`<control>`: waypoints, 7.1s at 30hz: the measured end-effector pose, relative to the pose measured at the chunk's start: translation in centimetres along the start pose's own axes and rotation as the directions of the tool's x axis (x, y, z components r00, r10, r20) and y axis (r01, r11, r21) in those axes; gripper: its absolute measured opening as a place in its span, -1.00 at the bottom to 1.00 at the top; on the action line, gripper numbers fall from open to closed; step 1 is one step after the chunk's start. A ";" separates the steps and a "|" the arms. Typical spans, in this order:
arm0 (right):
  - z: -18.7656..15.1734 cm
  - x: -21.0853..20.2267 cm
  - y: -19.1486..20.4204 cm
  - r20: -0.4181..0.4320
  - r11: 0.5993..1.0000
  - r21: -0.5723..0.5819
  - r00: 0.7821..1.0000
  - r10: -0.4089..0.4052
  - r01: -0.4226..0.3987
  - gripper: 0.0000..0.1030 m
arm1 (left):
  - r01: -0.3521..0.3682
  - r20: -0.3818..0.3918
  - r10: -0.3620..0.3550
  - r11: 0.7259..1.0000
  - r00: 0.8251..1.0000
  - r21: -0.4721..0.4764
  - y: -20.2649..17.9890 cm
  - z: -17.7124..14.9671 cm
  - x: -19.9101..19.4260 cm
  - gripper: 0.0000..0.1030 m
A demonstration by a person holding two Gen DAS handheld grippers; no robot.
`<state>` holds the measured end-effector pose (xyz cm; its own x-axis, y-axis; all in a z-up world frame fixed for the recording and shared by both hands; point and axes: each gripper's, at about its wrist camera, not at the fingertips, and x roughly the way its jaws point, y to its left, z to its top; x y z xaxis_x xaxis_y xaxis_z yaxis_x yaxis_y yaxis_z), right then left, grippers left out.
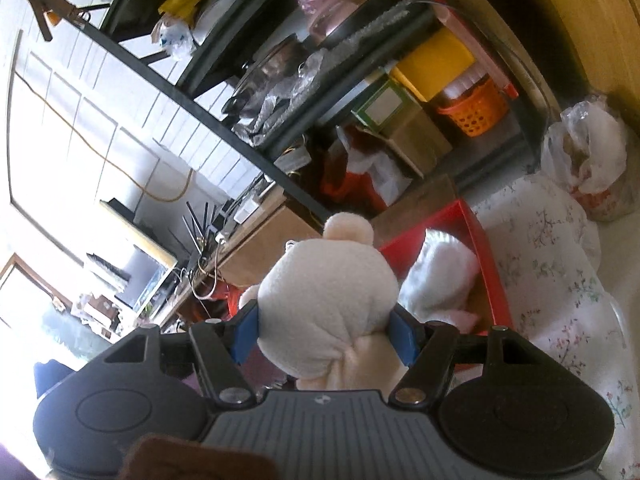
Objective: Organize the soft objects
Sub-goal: 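Carry the purple cloth with left tool while right tool carries the bear to the red box, then open right tool to drop the bear in the box while left tool drops the purple cloth, then move right tool to the pink knit hat while left tool moves to the striped sock, then close right tool on the pink knit hat while left tool closes on the striped sock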
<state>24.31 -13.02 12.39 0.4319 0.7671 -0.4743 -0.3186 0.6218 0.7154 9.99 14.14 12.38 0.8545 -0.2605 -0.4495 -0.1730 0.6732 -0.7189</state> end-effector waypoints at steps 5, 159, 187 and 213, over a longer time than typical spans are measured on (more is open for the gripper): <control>1.0 1.3 -0.1 0.006 1.000 -0.001 1.000 -0.013 0.013 -0.25 | -0.022 0.028 0.022 1.000 0.999 0.001 0.2 1.3 1.0 -0.88; -5.7 -0.3 -5.5 -0.197 0.933 -0.099 0.912 -0.360 0.346 0.22 | -0.476 -0.278 0.630 0.751 0.726 0.458 4.0 -9.2 15.7 0.78; -7.4 9.8 -7.1 -0.295 0.853 -0.166 0.801 -0.522 0.495 0.22 | -0.491 -0.246 0.647 0.729 0.722 0.477 4.8 -8.4 14.4 0.57; -6.8 6.2 -5.8 -0.237 0.890 -0.252 0.868 -0.437 0.379 -0.74 | -0.346 -0.296 0.414 0.903 0.861 0.254 3.3 -6.5 7.5 -0.73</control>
<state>23.12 -10.86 1.82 0.3140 0.4315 -0.8457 -0.3328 0.8843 0.3276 12.64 9.89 3.14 0.5191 -0.1506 -0.8413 -0.3275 0.8742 -0.3586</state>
